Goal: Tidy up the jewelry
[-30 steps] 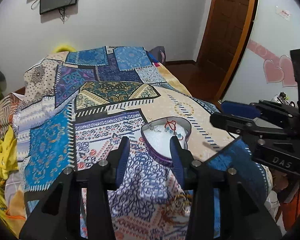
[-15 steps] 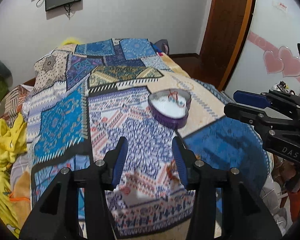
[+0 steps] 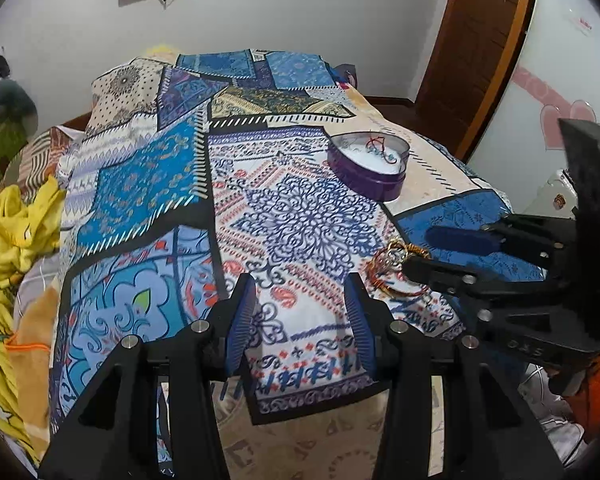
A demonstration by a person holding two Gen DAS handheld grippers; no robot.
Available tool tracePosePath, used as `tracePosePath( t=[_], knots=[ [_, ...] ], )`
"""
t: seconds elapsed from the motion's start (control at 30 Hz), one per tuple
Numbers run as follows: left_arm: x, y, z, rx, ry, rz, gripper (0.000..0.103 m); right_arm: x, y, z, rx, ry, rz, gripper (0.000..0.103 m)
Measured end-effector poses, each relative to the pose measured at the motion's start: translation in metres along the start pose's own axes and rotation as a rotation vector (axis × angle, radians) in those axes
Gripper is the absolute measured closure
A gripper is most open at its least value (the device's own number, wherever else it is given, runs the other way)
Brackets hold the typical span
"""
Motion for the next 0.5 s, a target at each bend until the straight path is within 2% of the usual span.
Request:
tracePosePath(
  t=[0.03,0.1,0.33,0.5],
  knots=[
    [-0.001,-0.002,0.001,-0.002,-0.003,-0.001,0.058,0.0,0.0,0.003,0.004,-0.012,0.002,0.085],
    [-0.005,-0.004,0.004,-0.005,-0.012,-0.005,0.058,0.0,0.001,0.011,0.002,-0.031,0.007,0.09],
    [-0.009,-0.003,0.014,-0.02,-0.022,0.007,0.058,-0.002,0.008,0.023,-0.033,-0.068,0.024,0.09],
    [-0.009,0.001,0.018,-0.031,-0.028,0.013,0.058,-0.001,0.01,0.027,-0.024,-0.067,0.024,0.09]
  ],
)
Point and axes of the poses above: each gripper's, at about its wrist camera, not at the fingertips, and z roughly the way its jaws point, y to its right, x to its top, the point moved 1 cm from there along z, roughly the way its jaws point, and after that the axes turned 12 degrees about x, right-handed, at the moved point
